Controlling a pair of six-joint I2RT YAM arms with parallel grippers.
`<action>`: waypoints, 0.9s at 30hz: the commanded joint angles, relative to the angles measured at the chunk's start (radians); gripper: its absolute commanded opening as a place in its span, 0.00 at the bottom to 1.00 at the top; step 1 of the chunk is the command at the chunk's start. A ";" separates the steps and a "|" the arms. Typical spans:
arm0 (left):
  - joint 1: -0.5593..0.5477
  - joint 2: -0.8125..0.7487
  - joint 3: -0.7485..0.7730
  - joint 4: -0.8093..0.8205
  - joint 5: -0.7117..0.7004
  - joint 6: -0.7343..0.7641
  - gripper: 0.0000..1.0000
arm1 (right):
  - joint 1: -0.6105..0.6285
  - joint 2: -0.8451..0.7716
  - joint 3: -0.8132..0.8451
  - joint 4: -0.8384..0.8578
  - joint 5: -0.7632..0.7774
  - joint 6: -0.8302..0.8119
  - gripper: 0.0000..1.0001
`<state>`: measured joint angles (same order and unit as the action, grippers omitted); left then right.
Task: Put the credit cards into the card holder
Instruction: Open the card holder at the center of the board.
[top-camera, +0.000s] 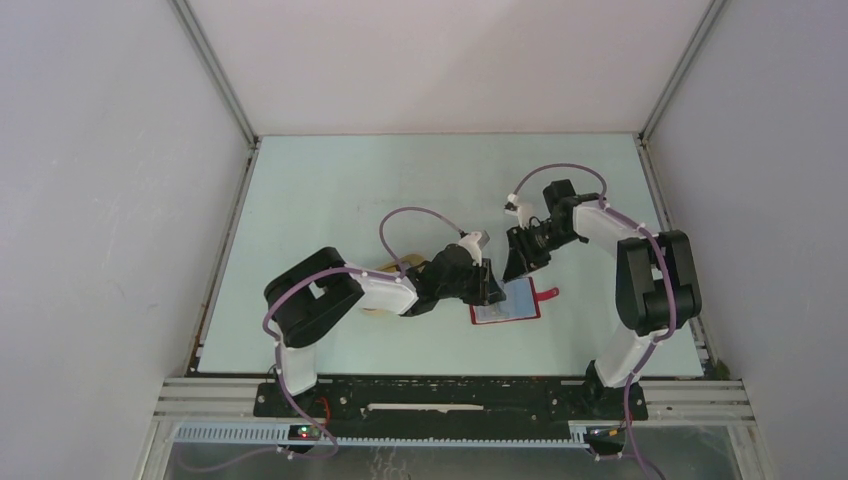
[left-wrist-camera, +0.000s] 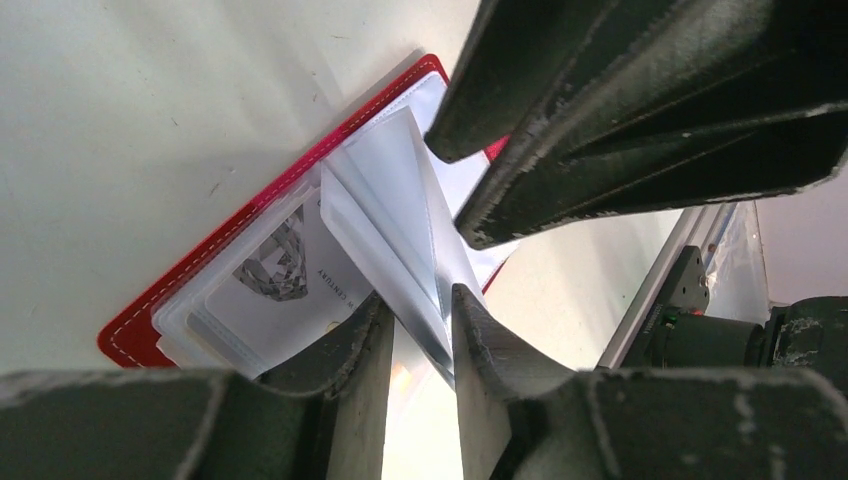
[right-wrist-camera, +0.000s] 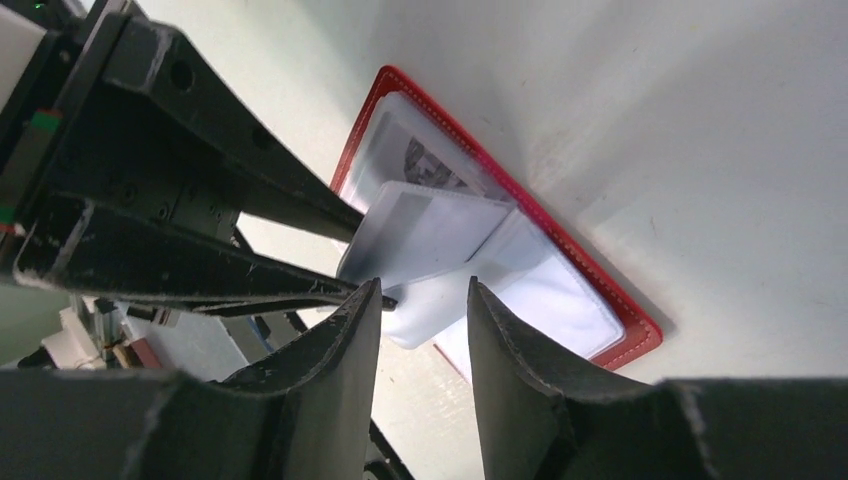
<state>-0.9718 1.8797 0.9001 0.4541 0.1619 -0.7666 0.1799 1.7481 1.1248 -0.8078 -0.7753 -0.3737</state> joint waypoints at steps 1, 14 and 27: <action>0.004 0.002 0.051 0.024 0.014 0.024 0.32 | 0.020 -0.014 -0.011 0.111 0.070 0.095 0.46; 0.004 0.012 0.058 0.024 0.023 0.021 0.30 | 0.086 -0.095 -0.045 0.209 0.107 0.132 0.20; 0.007 0.008 0.055 0.020 0.015 0.024 0.31 | 0.079 -0.017 -0.027 0.105 0.257 0.027 0.11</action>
<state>-0.9718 1.8862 0.9077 0.4538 0.1696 -0.7666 0.2676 1.7355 1.0691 -0.6487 -0.5900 -0.2714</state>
